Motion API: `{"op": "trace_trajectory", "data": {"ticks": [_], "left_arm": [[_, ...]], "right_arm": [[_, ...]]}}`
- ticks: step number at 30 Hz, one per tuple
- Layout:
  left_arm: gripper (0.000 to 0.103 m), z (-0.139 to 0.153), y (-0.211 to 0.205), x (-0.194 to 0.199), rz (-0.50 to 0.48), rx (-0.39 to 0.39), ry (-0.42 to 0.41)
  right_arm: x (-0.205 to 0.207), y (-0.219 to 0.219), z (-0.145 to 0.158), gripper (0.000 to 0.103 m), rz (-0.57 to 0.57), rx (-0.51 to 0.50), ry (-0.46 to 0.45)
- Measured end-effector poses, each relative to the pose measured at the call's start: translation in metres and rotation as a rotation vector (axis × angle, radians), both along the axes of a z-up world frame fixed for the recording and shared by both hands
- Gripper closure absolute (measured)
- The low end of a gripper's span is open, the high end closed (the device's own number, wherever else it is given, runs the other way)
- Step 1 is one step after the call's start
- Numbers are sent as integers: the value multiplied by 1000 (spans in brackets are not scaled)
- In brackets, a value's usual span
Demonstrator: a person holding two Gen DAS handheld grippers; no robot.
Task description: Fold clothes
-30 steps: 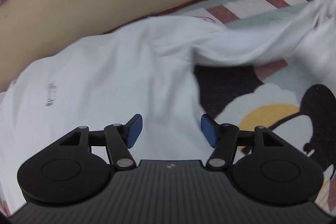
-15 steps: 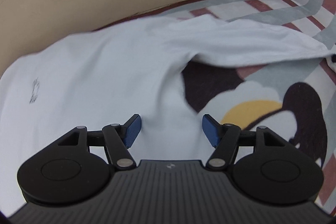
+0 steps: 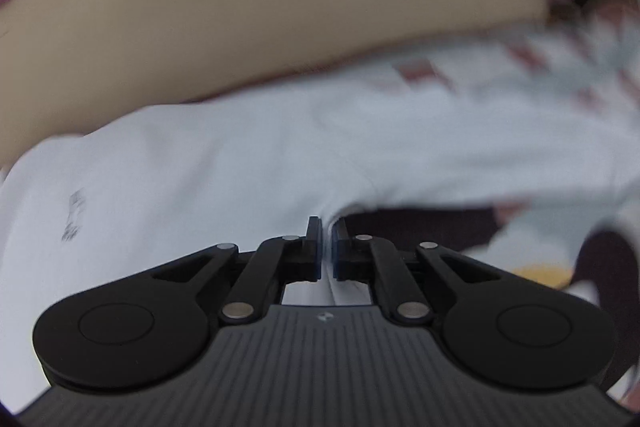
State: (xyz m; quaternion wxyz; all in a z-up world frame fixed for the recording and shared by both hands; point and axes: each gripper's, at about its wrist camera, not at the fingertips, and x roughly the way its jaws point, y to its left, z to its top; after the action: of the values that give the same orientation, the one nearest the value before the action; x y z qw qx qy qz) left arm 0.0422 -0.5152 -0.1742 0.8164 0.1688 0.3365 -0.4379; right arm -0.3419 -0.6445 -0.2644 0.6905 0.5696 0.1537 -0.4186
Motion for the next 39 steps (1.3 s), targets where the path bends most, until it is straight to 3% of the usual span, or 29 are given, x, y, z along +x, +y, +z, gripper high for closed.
{"op": "trace_trajectory", "data": {"ticks": [1,3,6,10,16,17,18,19,23,26,28,31,33,34,36,37,39], "left_arm": [[99,5,11,2,48,-53,17],[99,5,27,1,121,-86,27],[98,-7,35,3,145,-34,30],[98,-15,41,11,155,-22,89],[98,4,57,13,246,-88,73],[98,5,56,16,211,-84,104],[98,4,55,20,175,-72,139],[98,4,55,23,144,-60,174],[83,12,76,37,89,-105,258],[80,19,95,48,110,-118,223],[79,22,104,56,127,-101,196],[79,12,107,64,114,-1,171],[76,5,109,69,103,63,154],[73,2,112,69,96,86,146],[69,-4,119,70,99,115,141],[69,-7,123,72,104,125,143],[67,-10,135,77,122,139,147]], "right_arm": [[4,1,-1,53,-1,-21,13],[9,2,1,52,2,-59,38],[11,3,2,52,-7,-79,52],[3,-5,-2,52,-51,-63,-6],[27,-41,-3,49,-80,-143,25],[37,-48,-1,55,-57,-169,59],[48,-56,1,95,-14,-188,97],[57,-62,5,95,36,-211,131],[77,-66,67,95,203,-536,208],[71,-74,125,95,256,-773,200],[60,-90,148,95,218,-842,198],[53,-127,140,94,176,-749,185],[58,-149,118,94,160,-647,257],[65,-156,104,92,164,-600,327],[81,-166,75,76,145,-470,525],[84,-165,63,73,123,-420,597],[85,-156,48,70,44,-355,673]]}}
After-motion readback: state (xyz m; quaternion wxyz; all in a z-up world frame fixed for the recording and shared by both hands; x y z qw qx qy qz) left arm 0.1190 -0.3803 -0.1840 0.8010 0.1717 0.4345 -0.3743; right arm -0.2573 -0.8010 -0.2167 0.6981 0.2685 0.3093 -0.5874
